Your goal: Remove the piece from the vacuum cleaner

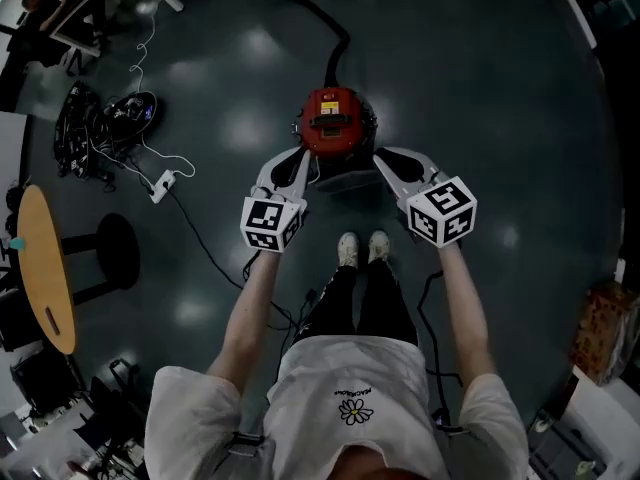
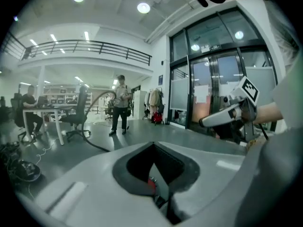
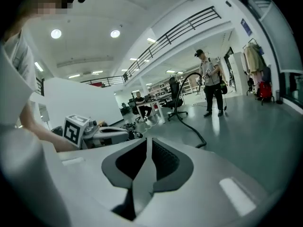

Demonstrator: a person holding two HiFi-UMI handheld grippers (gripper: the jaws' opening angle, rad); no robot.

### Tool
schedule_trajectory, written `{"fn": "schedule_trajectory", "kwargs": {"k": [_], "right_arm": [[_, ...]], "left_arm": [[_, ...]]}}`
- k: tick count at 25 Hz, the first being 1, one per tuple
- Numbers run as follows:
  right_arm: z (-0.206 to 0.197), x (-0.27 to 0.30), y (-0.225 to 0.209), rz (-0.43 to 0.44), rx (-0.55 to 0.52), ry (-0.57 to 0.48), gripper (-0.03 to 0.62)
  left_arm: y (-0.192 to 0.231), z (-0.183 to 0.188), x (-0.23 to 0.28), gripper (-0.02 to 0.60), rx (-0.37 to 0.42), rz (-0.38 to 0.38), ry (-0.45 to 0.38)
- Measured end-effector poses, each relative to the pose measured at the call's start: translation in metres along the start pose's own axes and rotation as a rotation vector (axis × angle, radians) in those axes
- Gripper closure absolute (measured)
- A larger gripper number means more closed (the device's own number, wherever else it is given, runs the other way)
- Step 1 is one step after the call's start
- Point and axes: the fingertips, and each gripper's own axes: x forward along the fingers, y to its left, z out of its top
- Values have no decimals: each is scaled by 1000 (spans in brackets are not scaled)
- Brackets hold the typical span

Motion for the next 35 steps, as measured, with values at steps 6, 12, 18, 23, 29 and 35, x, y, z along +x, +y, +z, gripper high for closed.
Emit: {"fn": "schedule_trajectory", "kwargs": {"k": [6, 12, 18, 23, 29, 35], "right_arm": [[-100, 65, -74, 29, -196, 240, 459], [-240, 95, -104, 112, -359, 588, 406], [-334, 132, -129, 146, -529, 814, 361], [-380, 150, -147, 154, -542, 934, 341], [-394, 162, -147, 161, -579, 973, 339], [-410, 171, -160, 117, -616, 1028, 365]], "left_arm": [[45, -105, 101, 578, 29, 7, 118], [49, -223, 172, 578, 72, -31, 300], [52, -288, 203, 578, 76, -51, 403], [60, -312, 211, 578, 65, -41, 457], [64, -329, 214, 578, 56, -48, 508], [65, -334, 216, 578, 24, -28, 503]]}}
